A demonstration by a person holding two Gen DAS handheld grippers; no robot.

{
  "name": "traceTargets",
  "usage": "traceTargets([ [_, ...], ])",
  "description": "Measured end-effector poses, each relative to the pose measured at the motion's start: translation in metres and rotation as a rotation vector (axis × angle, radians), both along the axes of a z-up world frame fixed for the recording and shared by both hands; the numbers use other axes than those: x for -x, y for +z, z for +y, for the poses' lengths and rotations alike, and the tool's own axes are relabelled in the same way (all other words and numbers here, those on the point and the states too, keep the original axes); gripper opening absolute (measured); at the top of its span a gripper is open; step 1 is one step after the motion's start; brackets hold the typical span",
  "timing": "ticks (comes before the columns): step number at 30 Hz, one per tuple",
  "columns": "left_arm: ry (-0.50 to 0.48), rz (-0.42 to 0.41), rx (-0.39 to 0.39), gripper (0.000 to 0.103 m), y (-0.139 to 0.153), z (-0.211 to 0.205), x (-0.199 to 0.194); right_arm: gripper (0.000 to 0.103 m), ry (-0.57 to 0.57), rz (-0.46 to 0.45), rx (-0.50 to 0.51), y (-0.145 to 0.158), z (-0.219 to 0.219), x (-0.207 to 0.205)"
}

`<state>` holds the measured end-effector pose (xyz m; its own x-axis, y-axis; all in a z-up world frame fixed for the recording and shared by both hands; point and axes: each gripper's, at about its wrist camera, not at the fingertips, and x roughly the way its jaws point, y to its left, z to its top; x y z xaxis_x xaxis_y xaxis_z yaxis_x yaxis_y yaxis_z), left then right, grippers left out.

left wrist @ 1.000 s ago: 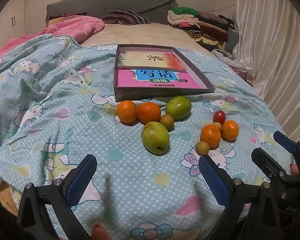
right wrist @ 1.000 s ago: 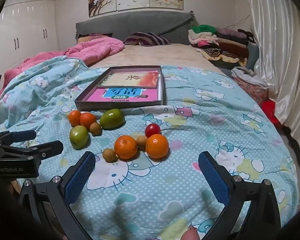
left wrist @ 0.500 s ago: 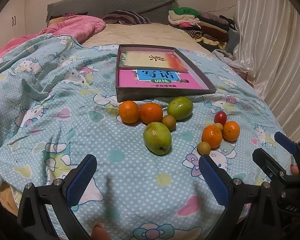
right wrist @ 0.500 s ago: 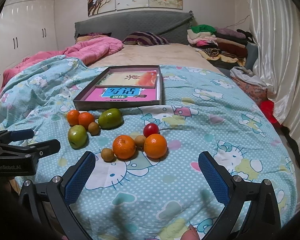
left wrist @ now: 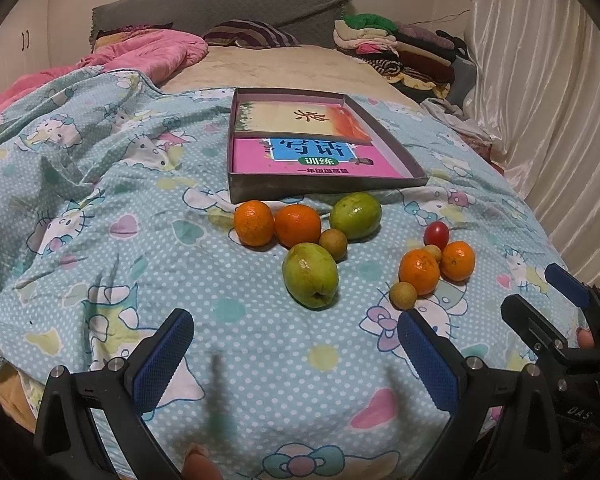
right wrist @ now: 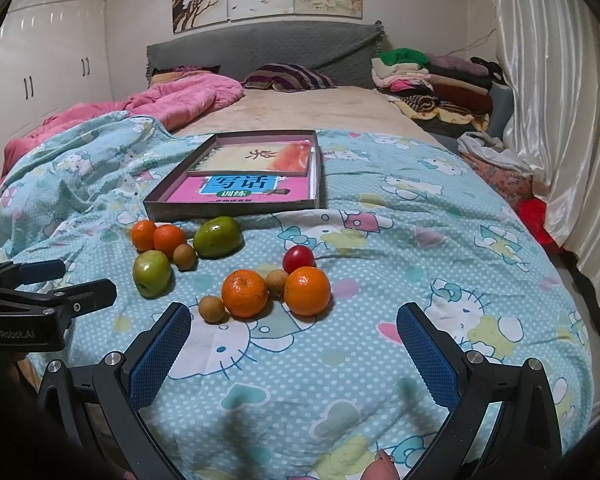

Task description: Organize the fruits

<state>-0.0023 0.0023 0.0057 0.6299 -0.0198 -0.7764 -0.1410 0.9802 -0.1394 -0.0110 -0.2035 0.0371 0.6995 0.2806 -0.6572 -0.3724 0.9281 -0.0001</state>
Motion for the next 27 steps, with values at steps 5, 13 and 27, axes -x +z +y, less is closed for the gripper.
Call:
traceTargets([
  [5,-0.007,0.002,-0.001,0.103,-0.002,-0.002,0.0,0.103,-0.001,-0.001,0.002,0.0,0.0,0.0],
  [13,-0.012,0.004,0.005,0.103,-0.002,-0.002,-0.001,0.103,-0.002,0.0,0.012,-0.001,0.001,-0.001],
  [27,-0.022,0.023,0.037,0.102,-0.012,0.012,-0.011,0.103,-0.051,0.033,0.052,-0.014,-0.006,-0.019],
])
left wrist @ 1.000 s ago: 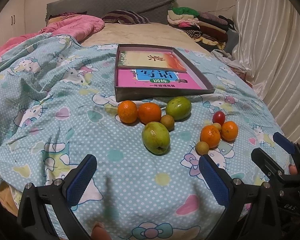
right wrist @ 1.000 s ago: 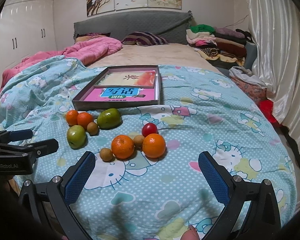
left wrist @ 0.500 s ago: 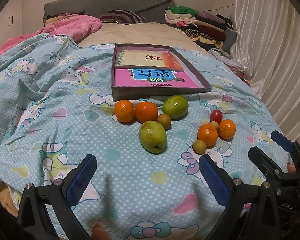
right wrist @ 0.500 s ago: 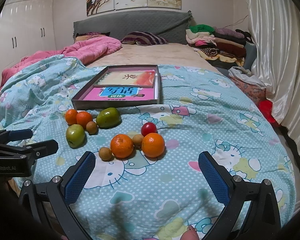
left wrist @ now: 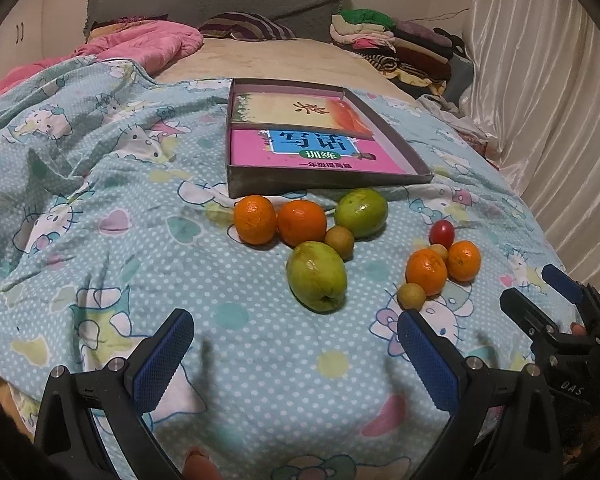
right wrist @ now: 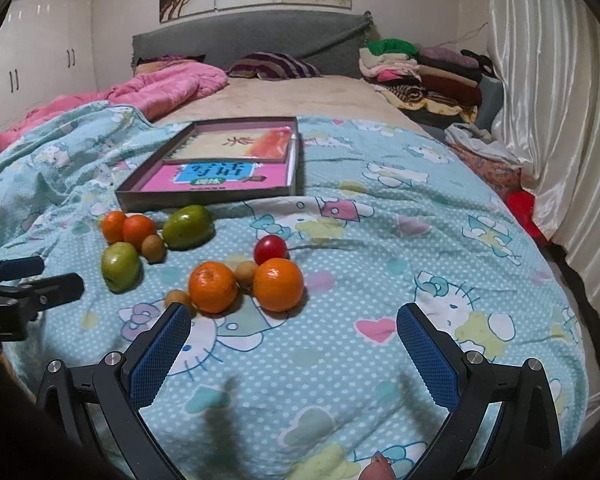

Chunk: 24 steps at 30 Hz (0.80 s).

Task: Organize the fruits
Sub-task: 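Grasp the green pear with the left tool while the right tool grasps an orange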

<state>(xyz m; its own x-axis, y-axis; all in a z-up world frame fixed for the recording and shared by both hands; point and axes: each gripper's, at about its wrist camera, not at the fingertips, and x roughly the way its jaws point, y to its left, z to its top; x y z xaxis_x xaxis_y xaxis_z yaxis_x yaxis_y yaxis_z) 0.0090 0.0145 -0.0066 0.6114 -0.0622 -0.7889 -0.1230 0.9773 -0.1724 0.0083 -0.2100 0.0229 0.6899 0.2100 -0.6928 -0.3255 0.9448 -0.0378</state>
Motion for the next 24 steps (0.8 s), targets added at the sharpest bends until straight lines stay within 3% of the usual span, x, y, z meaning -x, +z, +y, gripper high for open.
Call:
traceTargets([
  [9,-0.004,0.017,0.006,0.097,-0.006,0.001,-0.015,0.103,-0.008,0.047,0.039,-0.015,0.004,-0.028],
  [12,-0.016,0.026,0.02,0.088,-0.008,0.0,-0.02,0.103,0.0,0.072,0.04,-0.021,0.004,-0.039],
  [17,-0.006,0.031,0.018,0.087,-0.009,-0.002,-0.026,0.101,0.011,0.118,0.028,-0.029,0.004,-0.054],
  [21,-0.02,0.022,-0.008,0.081,-0.009,-0.006,-0.031,0.097,0.026,0.132,0.038,-0.034,0.007,-0.062],
  [24,-0.028,0.033,-0.011,0.078,-0.011,-0.008,-0.035,0.086,0.041,0.146,0.032,-0.036,0.009,-0.066],
])
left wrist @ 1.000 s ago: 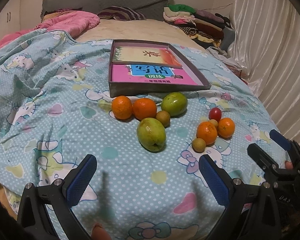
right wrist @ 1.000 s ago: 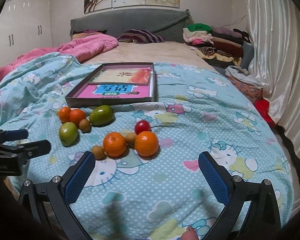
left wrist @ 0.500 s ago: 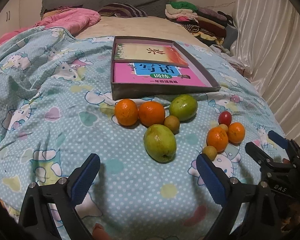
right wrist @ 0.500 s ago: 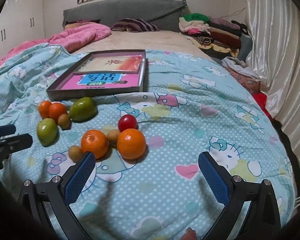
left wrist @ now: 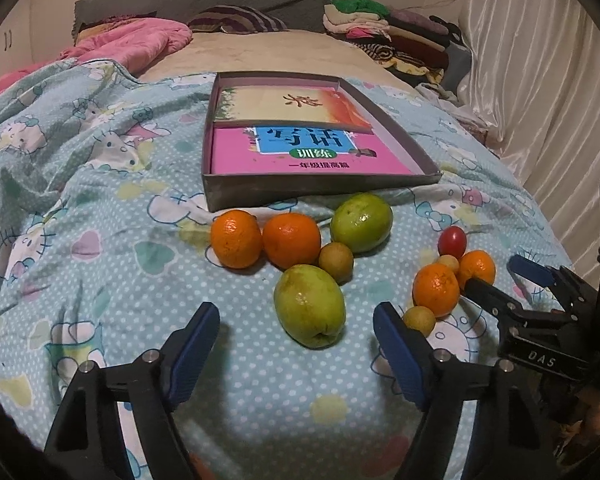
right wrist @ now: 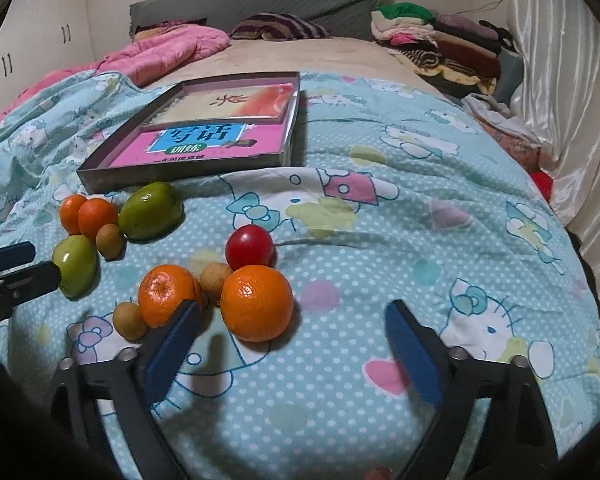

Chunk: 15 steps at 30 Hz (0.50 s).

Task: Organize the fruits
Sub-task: 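Grasp the green pear with the left tool while the right tool grasps an orange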

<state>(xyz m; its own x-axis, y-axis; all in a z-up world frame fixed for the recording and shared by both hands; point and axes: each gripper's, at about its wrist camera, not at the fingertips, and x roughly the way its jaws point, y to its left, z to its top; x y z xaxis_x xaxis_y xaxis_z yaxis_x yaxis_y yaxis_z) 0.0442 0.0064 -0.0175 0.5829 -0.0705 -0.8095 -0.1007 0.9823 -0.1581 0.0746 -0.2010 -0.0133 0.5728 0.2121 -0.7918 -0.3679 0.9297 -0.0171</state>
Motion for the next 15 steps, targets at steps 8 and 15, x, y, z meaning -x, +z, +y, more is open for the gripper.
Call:
traceTargets([
  [8,-0.005,0.018,0.007,0.069,-0.006,0.0,-0.006,0.04,0.084,0.035,-0.037,-0.005,0.011,-0.004],
  [15,-0.027,0.038,0.001,0.056,-0.013,-0.009,-0.013,0.04,0.08,0.032,-0.061,-0.003,0.006,0.0],
])
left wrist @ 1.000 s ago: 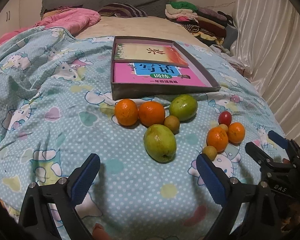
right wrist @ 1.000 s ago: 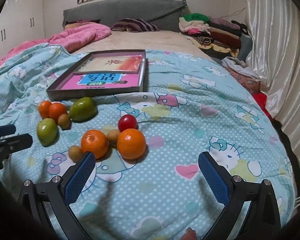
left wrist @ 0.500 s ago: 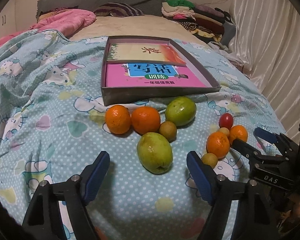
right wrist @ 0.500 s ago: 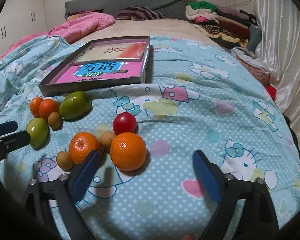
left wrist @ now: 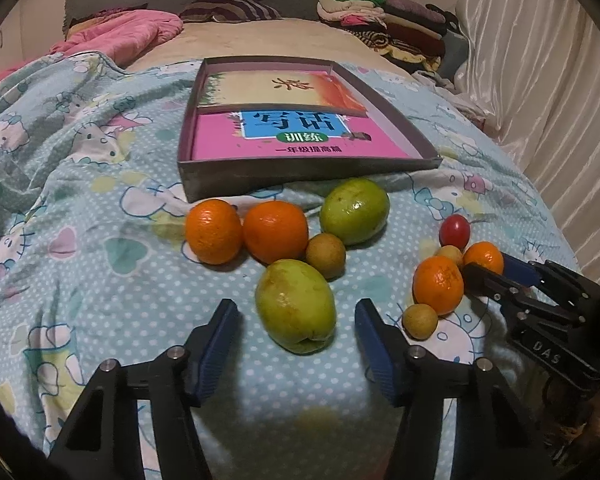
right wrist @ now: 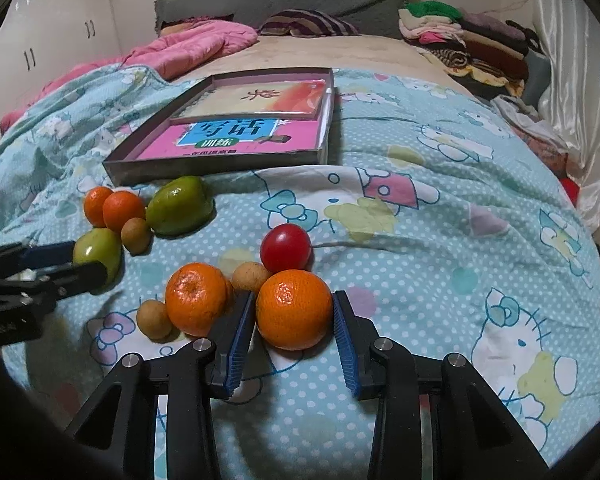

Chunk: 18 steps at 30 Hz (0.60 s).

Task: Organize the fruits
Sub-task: 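Grasp the green pear with the left tool while the right tool grasps an orange, then lift the pear with the left tool while the right tool carries the orange over the tray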

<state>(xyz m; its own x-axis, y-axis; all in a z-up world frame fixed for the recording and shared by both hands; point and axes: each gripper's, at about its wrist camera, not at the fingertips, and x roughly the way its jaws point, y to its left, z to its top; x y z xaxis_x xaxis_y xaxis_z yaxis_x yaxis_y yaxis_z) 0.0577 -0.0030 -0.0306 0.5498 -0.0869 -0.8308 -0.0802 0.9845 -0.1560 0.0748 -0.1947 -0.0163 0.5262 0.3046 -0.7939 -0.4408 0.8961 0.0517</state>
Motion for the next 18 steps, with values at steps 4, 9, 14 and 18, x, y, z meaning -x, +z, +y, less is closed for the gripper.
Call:
traceTargets([
  [4,-0.004,0.002,-0.008,0.048,-0.004,-0.002,-0.006,0.04,-0.023,-0.003,-0.024,0.003,-0.008,0.002],
  [9,-0.017,0.009,-0.007,0.042,-0.006,0.002,-0.009,0.04,-0.047,-0.003,-0.051,0.005,-0.014,0.0],
  [14,-0.035,-0.01,0.02,0.042,0.007,0.005,-0.002,0.039,-0.059,-0.015,-0.069,0.011,-0.018,-0.001],
  [18,-0.047,-0.05,0.036,0.042,0.029,0.01,0.003,0.04,-0.06,-0.025,-0.088,0.018,-0.019,-0.004],
])
